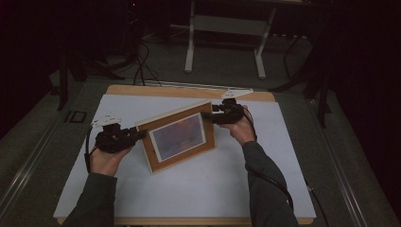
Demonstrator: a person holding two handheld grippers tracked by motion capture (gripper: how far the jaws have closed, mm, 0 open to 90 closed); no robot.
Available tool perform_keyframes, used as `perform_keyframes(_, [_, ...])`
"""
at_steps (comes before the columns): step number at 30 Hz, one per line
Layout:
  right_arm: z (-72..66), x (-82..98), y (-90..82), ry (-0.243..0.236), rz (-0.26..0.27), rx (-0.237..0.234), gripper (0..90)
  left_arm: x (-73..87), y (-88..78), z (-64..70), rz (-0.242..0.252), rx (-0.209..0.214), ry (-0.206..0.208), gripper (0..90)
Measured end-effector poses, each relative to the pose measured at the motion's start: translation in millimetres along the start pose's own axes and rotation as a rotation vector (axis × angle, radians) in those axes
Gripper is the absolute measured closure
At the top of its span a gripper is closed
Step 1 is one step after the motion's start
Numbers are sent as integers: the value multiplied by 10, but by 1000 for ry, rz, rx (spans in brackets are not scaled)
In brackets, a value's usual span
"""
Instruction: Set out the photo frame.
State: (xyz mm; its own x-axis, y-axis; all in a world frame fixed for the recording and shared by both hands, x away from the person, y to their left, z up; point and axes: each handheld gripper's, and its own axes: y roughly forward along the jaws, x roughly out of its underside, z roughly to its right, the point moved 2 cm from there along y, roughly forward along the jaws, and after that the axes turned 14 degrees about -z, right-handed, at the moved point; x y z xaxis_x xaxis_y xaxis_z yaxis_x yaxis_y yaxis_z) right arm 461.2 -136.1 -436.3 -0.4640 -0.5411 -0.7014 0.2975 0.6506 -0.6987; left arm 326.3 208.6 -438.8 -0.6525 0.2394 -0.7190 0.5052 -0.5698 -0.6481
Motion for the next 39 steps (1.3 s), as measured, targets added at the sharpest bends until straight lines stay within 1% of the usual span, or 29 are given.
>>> perform_keyframes(4, [5,9,24,7,1,-29,482,1,0,-8,2,9,-1,691])
perform_keyframes(9, [21,18,25,16,2,-48,494,0,4,-25,4,19,-1,694])
perform_keyframes(15, [31,26,17,31,8,-47,518,-12,13,-43,8,21,-4,693])
perform_keyframes(21, [42,45,1,39,15,-43,541,-36,35,-61,12,20,-18,687])
perform_keyframes(32, [46,80,-42,52,13,-24,562,-83,95,-113,20,38,-15,681])
perform_keyframes(39, [67,128,-83,69,20,-18,579,-130,152,-141,20,46,-6,674])
